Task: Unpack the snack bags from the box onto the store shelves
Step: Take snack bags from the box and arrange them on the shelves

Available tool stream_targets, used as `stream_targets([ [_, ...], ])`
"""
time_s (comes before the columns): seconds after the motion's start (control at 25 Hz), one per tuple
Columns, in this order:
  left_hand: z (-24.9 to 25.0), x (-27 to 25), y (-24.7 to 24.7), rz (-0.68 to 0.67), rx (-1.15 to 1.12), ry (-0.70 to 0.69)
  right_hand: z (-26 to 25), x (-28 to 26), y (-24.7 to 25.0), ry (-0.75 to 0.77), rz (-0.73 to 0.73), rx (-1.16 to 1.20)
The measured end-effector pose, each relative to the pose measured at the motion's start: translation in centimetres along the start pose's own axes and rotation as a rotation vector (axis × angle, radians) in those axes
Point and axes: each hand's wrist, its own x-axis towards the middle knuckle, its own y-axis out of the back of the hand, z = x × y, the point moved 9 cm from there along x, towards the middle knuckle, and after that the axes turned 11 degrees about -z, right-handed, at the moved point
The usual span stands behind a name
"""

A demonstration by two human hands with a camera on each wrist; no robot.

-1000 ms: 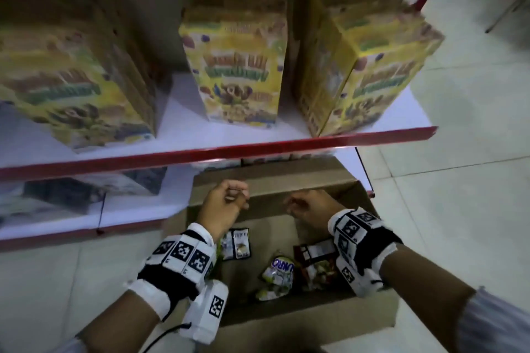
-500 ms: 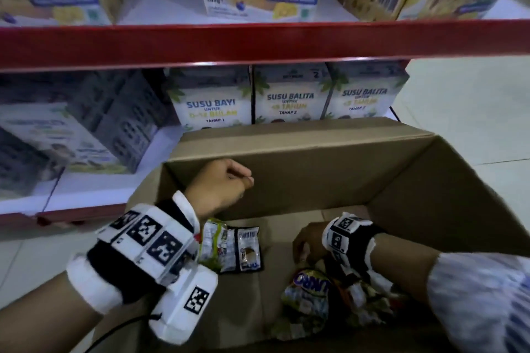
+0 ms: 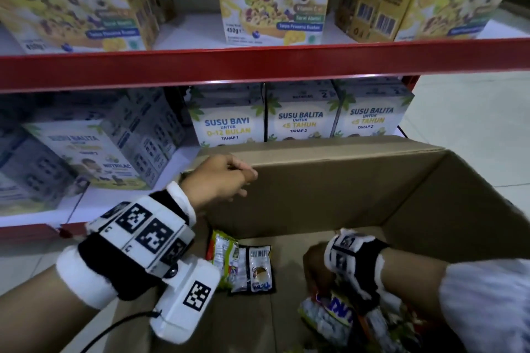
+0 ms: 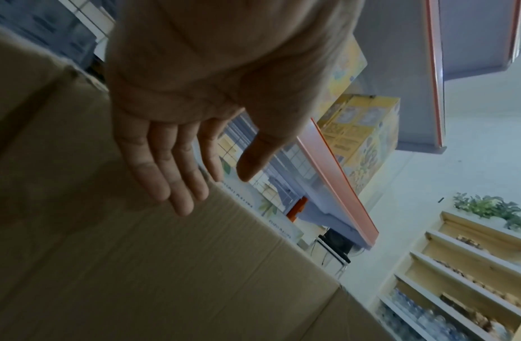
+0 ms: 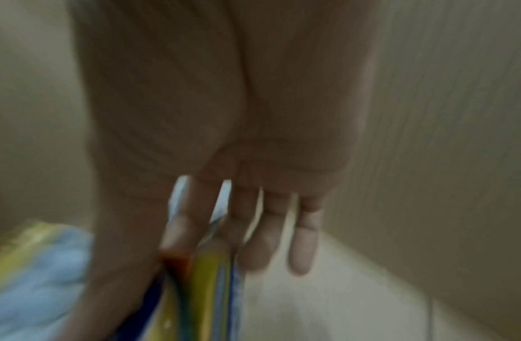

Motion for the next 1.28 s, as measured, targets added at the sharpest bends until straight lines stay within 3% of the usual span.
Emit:
stream_targets([
  [0.12, 1.2, -1.0, 2.5, 0.076, -0.075, -0.082, -1.6, -8.2, 6.1, 0.235, 0.186, 0.165],
  [0.2, 1.8, -1.8, 3.4, 0.087, -0.161, -0.151, -1.8, -15.3, 10.6, 0.388, 0.458, 0.373],
  [0.32, 2.9, -2.7, 1.8, -0.043, -0.239, -0.248, 0.3, -23.3, 13.7, 0.596, 0.921, 0.799],
  [0.4, 3.8, -3.3, -0.1, -0.13, -0.28, -0.304, 0.7, -25.0, 13.7, 0.681, 1.058, 0.98],
  [0.48, 4.5, -3.7, -1.5, -0.165, -0.307, -0.357, -0.1, -24.6, 13.4, 0.723, 1.055, 1.057],
  [0.64, 3.6, -4.0, -0.1, -0.052, -0.318, -0.365, -1.7, -23.0, 13.2, 0.752, 0.998, 1.076],
  [0.76, 2.0, -3.9, 2.7, -0.002, -0.3, -0.342, -3.6, -20.7, 12.8, 0.738, 0.809, 0.93],
  [1.0, -2.0, -4.0, 10.1, 0.179, -0.398, -0.285, -8.5, -6.8, 10.1, 0.391, 0.442, 0.395],
  [1.12, -3.3, -3.8, 10.8, 0.171, -0.424, -0.257, -11.5, -0.2, 8.1, 0.321, 0.414, 0.178],
  [1.28, -4.3, -3.5, 11.7, 0.163, -0.449, -0.241, -12.8, 5.0, 6.7, 0.196, 0.447, 0.254],
])
